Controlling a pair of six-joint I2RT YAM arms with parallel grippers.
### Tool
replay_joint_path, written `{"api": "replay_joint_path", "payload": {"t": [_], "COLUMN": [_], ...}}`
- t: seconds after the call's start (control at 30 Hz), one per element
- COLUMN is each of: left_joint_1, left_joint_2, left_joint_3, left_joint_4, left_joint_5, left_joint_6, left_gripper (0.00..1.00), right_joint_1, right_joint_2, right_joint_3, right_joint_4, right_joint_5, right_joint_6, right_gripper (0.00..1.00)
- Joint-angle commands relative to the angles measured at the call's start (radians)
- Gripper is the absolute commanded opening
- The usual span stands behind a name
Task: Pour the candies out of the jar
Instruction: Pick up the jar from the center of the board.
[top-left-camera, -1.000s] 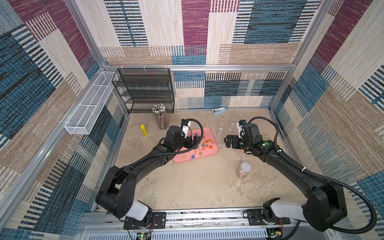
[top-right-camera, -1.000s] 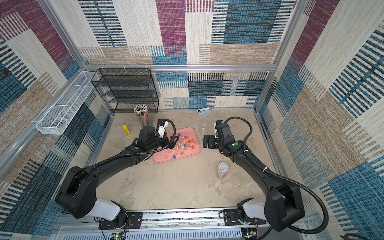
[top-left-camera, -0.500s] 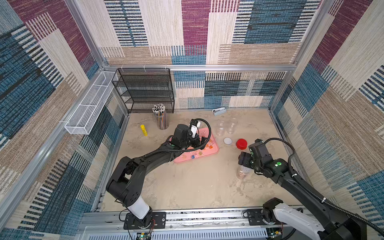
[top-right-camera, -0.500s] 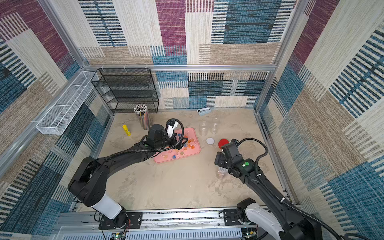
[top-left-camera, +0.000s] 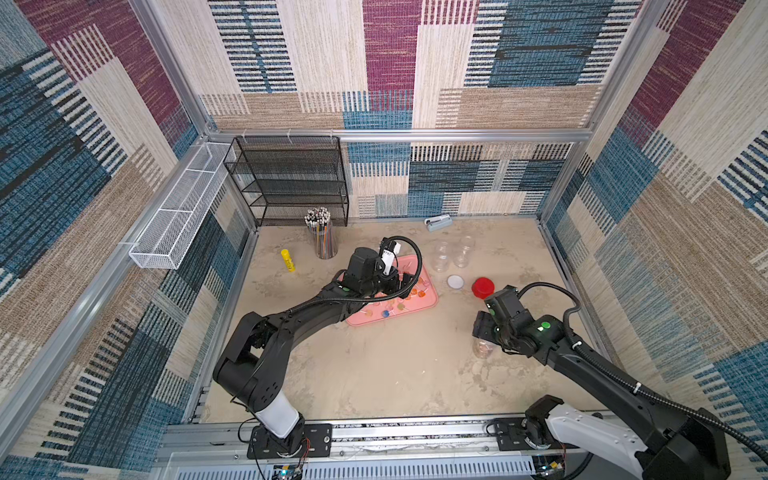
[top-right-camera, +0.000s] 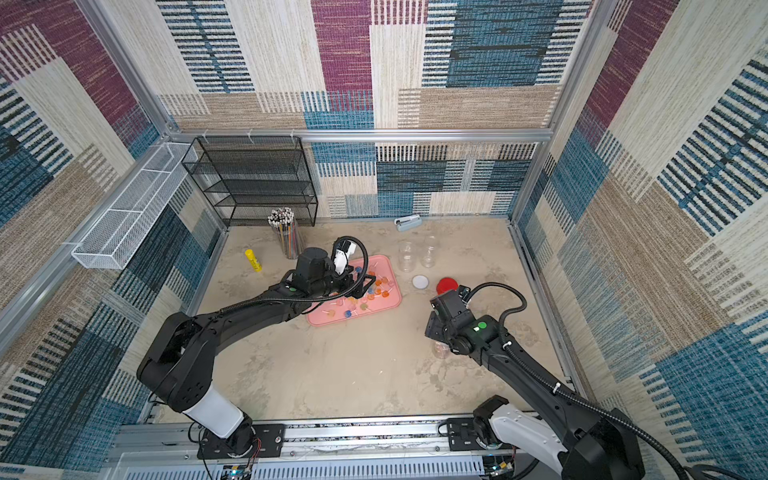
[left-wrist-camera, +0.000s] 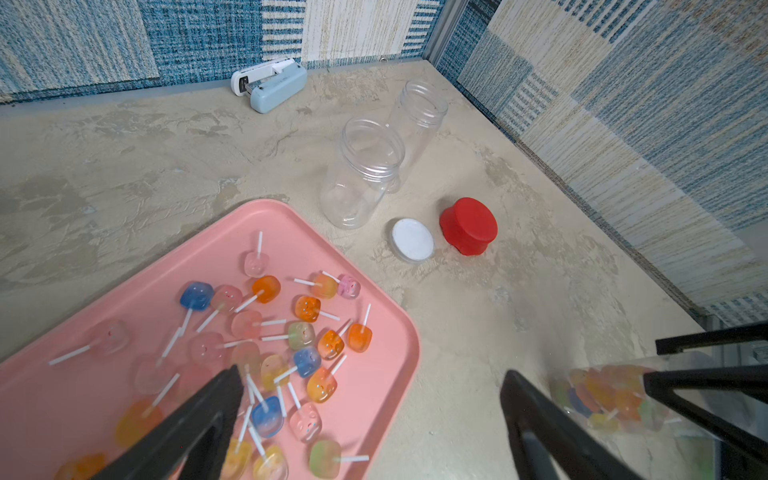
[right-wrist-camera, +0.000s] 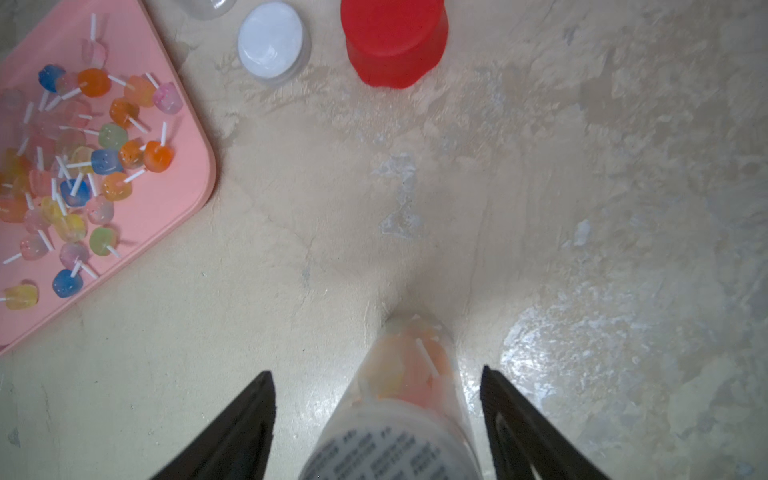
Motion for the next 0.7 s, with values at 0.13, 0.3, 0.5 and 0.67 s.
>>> {"api": "replay_joint_path", "payload": {"t": [0.13,0.3,0.5,0.67], "left_joint_1": [-0.001,-0.001,0.004,0.019], "left_joint_2": [-0.006,-0.01,-0.005,-0.031], "left_joint_3": [-0.005,-0.009,0.008,0.011], "left_joint_4": [-0.008,-0.008,-0.038,-0.061], "left_joint_5": [-0.022,-0.036,-0.072,-0.103], "left_joint_6": [0.014,0.013,-0.02,-0.009], "left_gripper": [0.99,0.99,0.99,0.99], "right_joint_1": [0.032,0.036,0.036,0.033], "right_joint_2": [0.025,0.044,0.081,0.209], "right_joint_3": [0.026,0.031,0.073,0.201], "right_joint_4": [-0.048,-0.019,0.068,0.182], "right_joint_5": [0.071,0.067,0.04,-0.026], "right_joint_6": [0.051,0.035,-0.045,-0.181], "right_gripper": [0.73,0.59,0.44,0.4]}}
